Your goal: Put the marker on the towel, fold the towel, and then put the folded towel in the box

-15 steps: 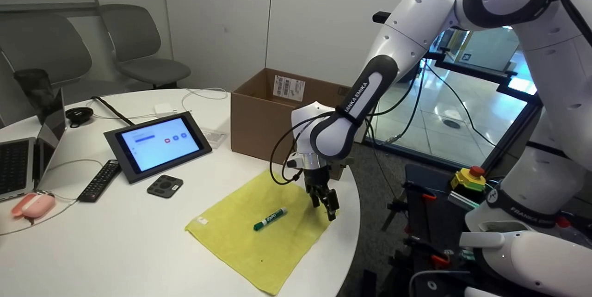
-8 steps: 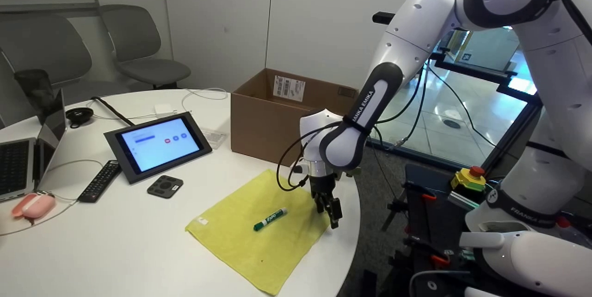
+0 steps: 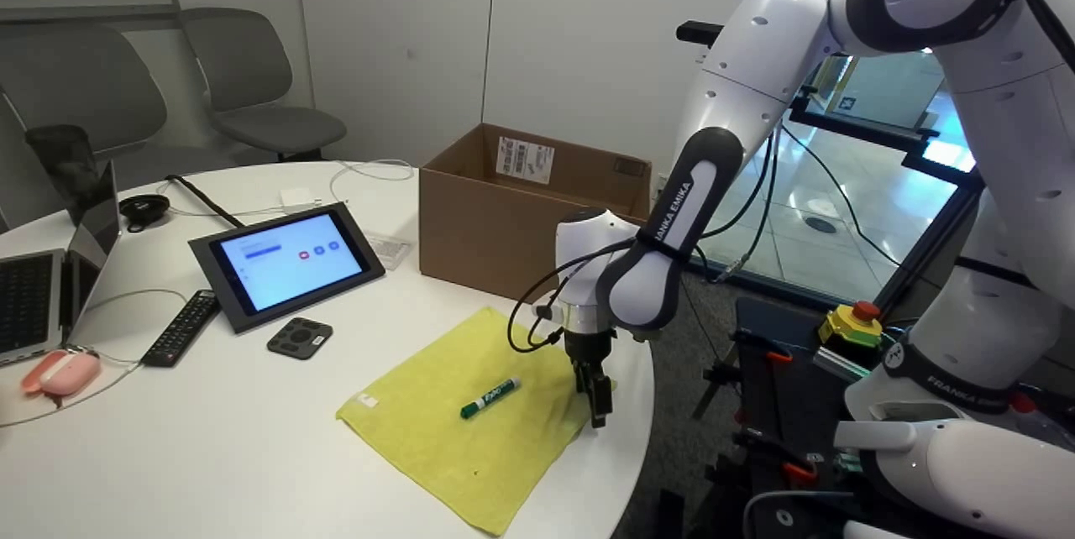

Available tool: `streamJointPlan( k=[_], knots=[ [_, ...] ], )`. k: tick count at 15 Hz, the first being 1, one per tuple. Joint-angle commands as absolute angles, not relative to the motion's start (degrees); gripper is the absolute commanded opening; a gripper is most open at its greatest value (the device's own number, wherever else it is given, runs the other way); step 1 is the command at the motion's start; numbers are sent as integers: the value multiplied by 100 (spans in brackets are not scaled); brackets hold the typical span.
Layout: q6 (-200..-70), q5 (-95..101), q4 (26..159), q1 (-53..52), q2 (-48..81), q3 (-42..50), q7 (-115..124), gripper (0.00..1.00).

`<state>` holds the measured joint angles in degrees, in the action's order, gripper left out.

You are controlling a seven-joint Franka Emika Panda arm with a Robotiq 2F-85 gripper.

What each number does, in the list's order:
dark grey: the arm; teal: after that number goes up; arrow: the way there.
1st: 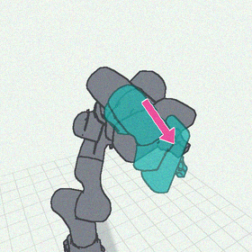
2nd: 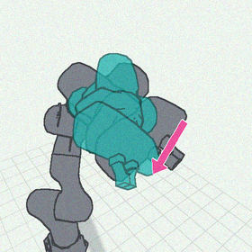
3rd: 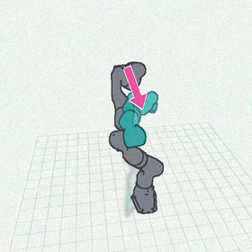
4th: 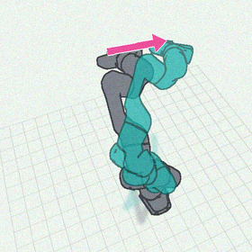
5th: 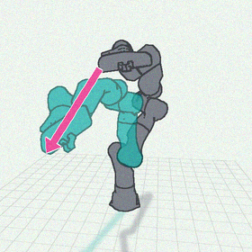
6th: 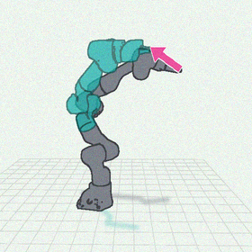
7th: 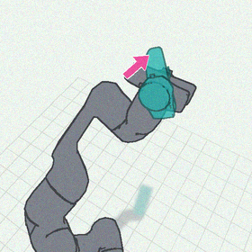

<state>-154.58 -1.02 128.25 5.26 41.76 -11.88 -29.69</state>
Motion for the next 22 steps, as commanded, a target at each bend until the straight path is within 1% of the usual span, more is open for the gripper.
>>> streamJointPlan(
  k=[1, 9, 14, 22],
  knots=[
    [-15847, -197, 13063, 463, 3985, -1105, -2063, 100],
    [-16245, -678, 13498, 208, 3655, -939, -123, 100],
    [-16445, -960, 13582, -380, 3648, -736, 978, 100],
    [-16573, -866, 13618, -547, 3776, -329, 1205, 100]
  ],
)
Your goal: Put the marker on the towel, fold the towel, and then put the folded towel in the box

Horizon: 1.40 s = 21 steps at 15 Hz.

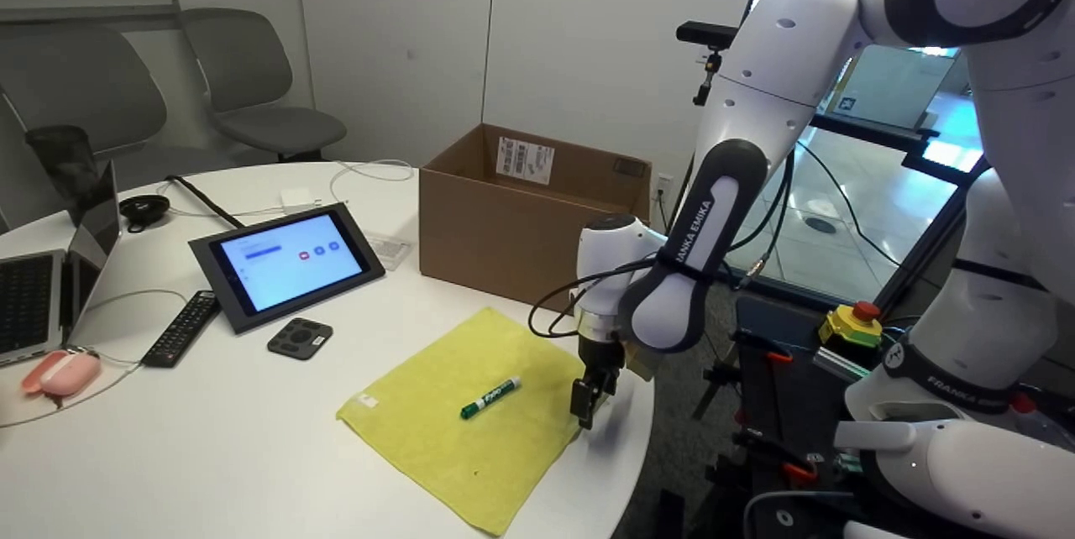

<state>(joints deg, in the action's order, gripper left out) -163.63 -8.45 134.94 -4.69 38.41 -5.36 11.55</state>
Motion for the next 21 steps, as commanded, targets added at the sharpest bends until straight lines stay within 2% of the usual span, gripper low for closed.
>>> streamJointPlan(
  k=[1, 10, 11, 12, 21],
  knots=[
    [-16594, -855, 13614, -526, 3788, -274, 1184, 100],
    [-16778, -903, 13362, -399, 4274, -252, 1147, 100],
    [-16780, -907, 13343, -376, 4322, -266, 1132, 90],
    [-16786, -917, 13327, -344, 4341, -287, 1118, 74],
    [-16730, -902, 13236, -337, 4302, -252, 1135, 3]
  ],
)
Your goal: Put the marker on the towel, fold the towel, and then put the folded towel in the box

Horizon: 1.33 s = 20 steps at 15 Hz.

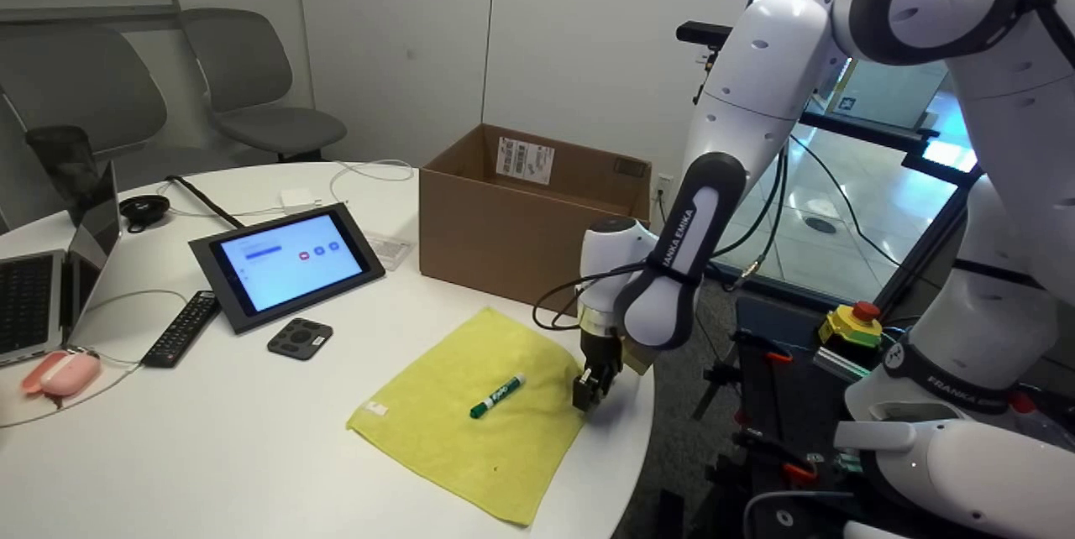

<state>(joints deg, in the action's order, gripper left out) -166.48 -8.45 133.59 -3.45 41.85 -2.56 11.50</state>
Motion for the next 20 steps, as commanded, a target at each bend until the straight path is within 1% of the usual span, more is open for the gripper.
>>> streamJointPlan(
  k=[1, 3, 4, 5, 12, 18, 20],
  knots=[
    [-16724, -896, 13229, -340, 4287, -243, 1133, 3],
    [-16732, -878, 13222, -368, 4255, -210, 1139, 0],
    [-16729, -869, 13219, -370, 4238, -191, 1135, 4],
    [-16719, -850, 13215, -401, 4217, -144, 1149, 4],
    [-16955, -819, 13191, -508, 3861, 194, 1245, 3],
    [-16837, -825, 12612, -803, 3652, 394, 1561, 3],
    [-16779, -821, 12266, -1068, 3718, 542, 1856, 3]
  ],
)
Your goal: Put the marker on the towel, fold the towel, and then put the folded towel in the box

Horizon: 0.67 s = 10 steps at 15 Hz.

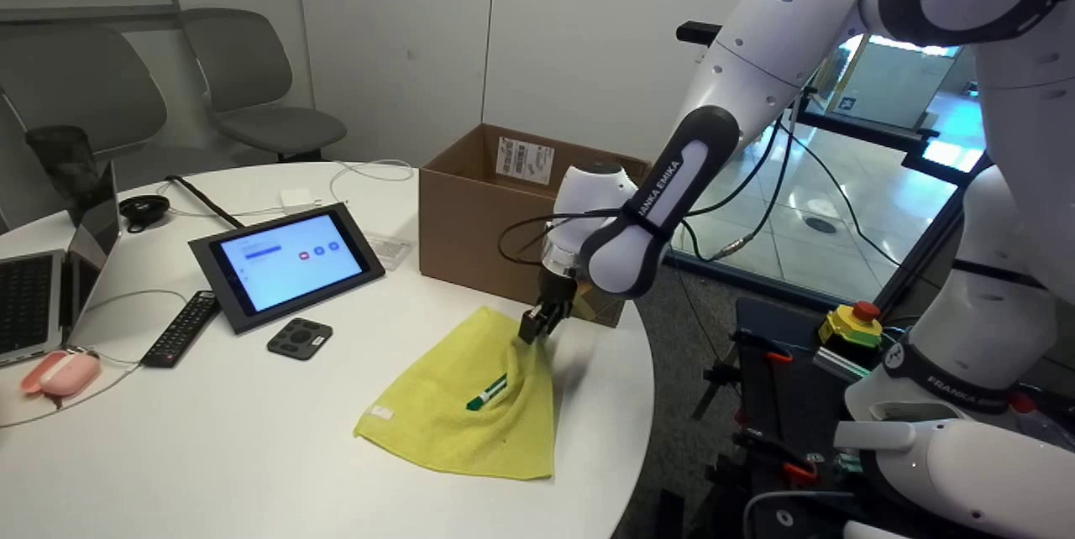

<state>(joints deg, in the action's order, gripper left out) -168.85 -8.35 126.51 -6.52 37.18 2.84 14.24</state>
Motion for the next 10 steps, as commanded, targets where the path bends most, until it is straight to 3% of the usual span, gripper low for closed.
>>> streamJointPlan(
  k=[1, 10],
  knots=[
    [-16777, -821, 12058, -1239, 3806, 661, 2064, 3],
    [-16024, -873, 10129, -2183, 5262, 1469, 4029, 3]
  ],
)
